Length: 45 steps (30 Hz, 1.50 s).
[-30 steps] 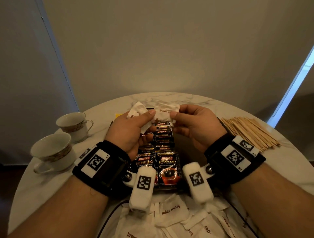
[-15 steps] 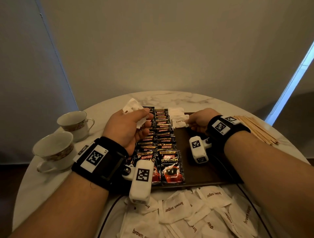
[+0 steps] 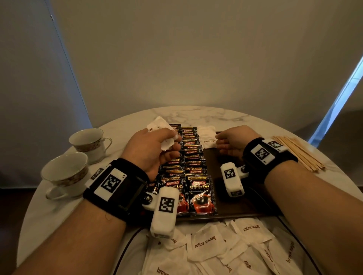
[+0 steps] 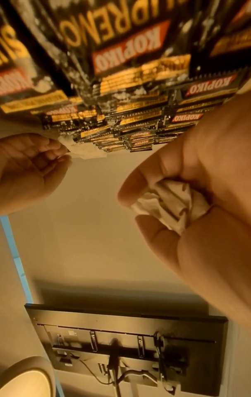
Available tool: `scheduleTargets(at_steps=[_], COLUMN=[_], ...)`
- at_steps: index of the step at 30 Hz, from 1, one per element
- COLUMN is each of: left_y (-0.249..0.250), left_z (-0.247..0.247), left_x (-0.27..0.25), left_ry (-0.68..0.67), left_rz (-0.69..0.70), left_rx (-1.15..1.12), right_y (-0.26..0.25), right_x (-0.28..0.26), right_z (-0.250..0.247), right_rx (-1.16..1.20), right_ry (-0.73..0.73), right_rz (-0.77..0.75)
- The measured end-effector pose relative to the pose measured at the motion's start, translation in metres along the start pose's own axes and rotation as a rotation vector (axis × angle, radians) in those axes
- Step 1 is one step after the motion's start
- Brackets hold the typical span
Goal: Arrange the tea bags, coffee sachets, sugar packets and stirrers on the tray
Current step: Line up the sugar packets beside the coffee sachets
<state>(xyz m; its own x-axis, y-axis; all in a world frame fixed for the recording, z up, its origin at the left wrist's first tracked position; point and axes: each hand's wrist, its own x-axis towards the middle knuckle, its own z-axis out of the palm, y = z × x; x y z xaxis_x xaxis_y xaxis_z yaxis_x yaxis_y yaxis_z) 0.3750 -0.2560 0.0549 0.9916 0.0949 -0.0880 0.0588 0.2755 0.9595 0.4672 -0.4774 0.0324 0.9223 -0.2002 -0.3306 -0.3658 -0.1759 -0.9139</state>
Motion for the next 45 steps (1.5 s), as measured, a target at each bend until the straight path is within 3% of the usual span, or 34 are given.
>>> scheduleTargets(at_steps=[11,16,20,23,31,35,41,45], left_y=[-0.008,-0.008,-0.011,-0.013,-0.013,-0.012,-0.015,-0.019], left_z=[0.008,0.008,0.012,0.013,0.014,0.013,0.013,0.013], left_x=[-0.011,-0.012,-0.016,-0.020,-0.017,-0.010,-0.013,-0.010], left_ry=[-0.175,-0.191,-0.228,-0.262,-0.196,-0.094,-0.167,-0.096], left_rz=[-0.105,-0.119,-0.127,-0.135,-0.111,-0.033,0.046,0.098], left_rx=[-0.003,-0.006,0.023,0.045,-0.057,-0.017,0.089,0.052], right_y=[0.005,0.002,0.001,0.007,0.012,0.017,0.015,0.017], right_x=[-0.016,-0.046,-0.077,-0.085,-0.083,-0.079,-0.087,-0.089], right_z=[0.000,-0.007,0.002,0.009,0.005,0.009,0.011,0.010], right_rx=[-0.007,0.157,0.093,0.060,0.399,0.305,0.288,0.274], right_ry=[-0.137,-0.289,-0.471,-0.419,-0.403,-0.351,-0.421,-0.470], right_rz=[0.029,-0.144,-0.323,-0.409,-0.374,-0.422,-0.471,-0.455])
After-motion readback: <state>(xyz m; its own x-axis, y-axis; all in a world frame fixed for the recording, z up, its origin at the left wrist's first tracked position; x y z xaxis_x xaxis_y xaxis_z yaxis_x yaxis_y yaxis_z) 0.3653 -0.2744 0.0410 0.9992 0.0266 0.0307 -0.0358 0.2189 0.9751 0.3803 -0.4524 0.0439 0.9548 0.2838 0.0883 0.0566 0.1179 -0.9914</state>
